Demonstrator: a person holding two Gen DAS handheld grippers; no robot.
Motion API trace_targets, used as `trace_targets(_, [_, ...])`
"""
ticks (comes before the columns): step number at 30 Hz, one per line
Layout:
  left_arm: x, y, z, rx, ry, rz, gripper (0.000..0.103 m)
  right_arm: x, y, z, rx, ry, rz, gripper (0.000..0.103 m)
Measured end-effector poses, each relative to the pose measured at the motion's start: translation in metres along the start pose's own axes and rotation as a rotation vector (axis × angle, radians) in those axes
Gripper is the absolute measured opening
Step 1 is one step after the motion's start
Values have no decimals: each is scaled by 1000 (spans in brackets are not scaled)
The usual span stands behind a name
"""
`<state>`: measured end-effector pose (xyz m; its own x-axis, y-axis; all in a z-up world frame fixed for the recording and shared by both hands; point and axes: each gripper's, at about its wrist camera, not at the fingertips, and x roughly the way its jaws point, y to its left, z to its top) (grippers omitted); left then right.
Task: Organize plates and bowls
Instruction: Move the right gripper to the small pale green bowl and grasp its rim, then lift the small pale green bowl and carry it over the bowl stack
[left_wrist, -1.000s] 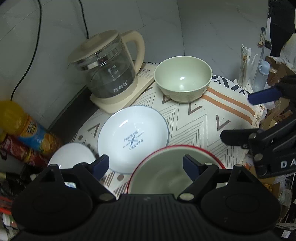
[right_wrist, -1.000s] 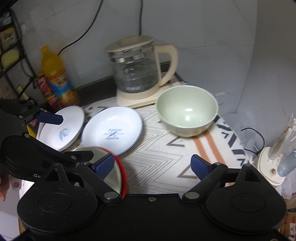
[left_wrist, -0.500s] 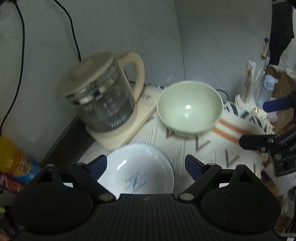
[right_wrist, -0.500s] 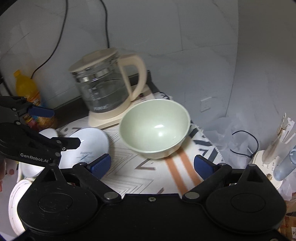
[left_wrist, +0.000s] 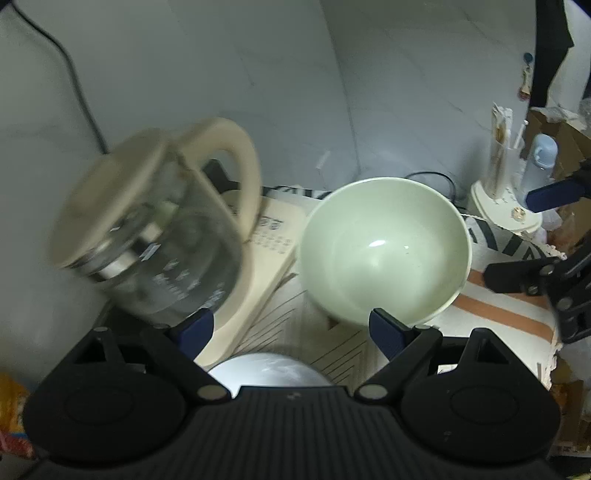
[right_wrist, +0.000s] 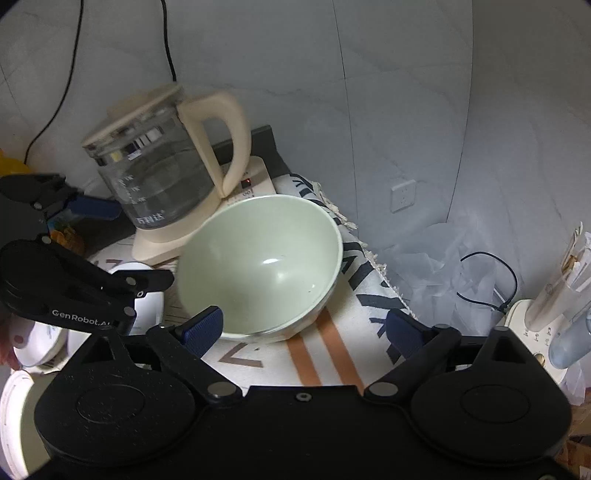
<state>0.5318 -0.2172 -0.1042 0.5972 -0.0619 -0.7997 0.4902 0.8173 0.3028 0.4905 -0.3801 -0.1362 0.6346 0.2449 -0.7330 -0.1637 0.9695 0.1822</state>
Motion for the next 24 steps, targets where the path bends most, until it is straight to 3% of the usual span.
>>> trace_targets(8, [32, -6, 16, 0, 0, -31, 85, 30, -14, 8, 5, 56, 13, 46])
trace_targets(13, [53, -8, 20, -15, 54, -65, 49, 44, -14, 11, 8, 78, 41, 29])
trace_targets(16, [63, -11, 21, -2, 83, -74, 31, 50, -10, 14, -7, 91, 29, 26])
trace_targets(21, [68, -6, 20, -13, 83, -57, 14, 55, -7, 17, -27, 88, -21, 21])
trace_targets(24, [66, -6, 20, -12, 75, -57, 13, 56, -6, 19, -22, 93, -48, 19])
